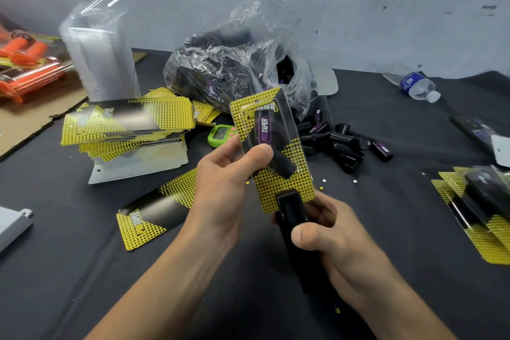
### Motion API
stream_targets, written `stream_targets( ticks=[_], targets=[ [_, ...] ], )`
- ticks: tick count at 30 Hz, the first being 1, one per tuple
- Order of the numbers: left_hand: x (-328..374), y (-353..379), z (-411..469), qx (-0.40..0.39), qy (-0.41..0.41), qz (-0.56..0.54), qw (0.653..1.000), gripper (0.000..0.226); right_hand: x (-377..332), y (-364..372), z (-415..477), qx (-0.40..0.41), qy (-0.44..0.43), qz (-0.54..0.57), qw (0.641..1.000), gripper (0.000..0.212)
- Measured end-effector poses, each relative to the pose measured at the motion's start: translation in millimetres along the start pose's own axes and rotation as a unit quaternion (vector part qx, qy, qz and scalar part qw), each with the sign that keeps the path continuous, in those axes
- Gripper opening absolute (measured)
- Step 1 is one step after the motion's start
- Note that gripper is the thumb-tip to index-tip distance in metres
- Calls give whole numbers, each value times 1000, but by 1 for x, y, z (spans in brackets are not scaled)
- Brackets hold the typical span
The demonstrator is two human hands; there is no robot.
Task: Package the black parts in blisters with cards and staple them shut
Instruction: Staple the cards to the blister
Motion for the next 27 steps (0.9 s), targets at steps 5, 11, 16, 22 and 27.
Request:
stream_targets(
  ticks=[5, 11, 16, 22, 27],
  targets=[
    [1, 1, -4, 3, 6, -2, 1000, 45, 2, 0, -1, 7, 5, 14, 1000, 59],
    [3, 3, -2, 3, -3, -13, 1000, 82, 1, 1, -1, 8, 5, 17, 1000, 59],
    [4, 1, -5, 5, -9, -29, 1000, 84, 0, 3, -1, 2, 2, 16, 1000, 60],
    [4, 3, -4, -1, -6, -24, 1000, 86, -2, 4, 0, -7, 8, 10, 1000, 61],
    [0, 4, -4, 5, -10, -22, 1000, 61, 2, 2, -1, 6, 21, 12, 1000, 60]
  ],
)
Point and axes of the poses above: each hand's wrist, its own z-axis towards the middle knuckle, its own y-axis out of the palm, x = y × z, the point moved 8 cm from there along z, towards the middle knuckle, and after that the axes turned 13 degrees about -x, right-handed, at the moved point
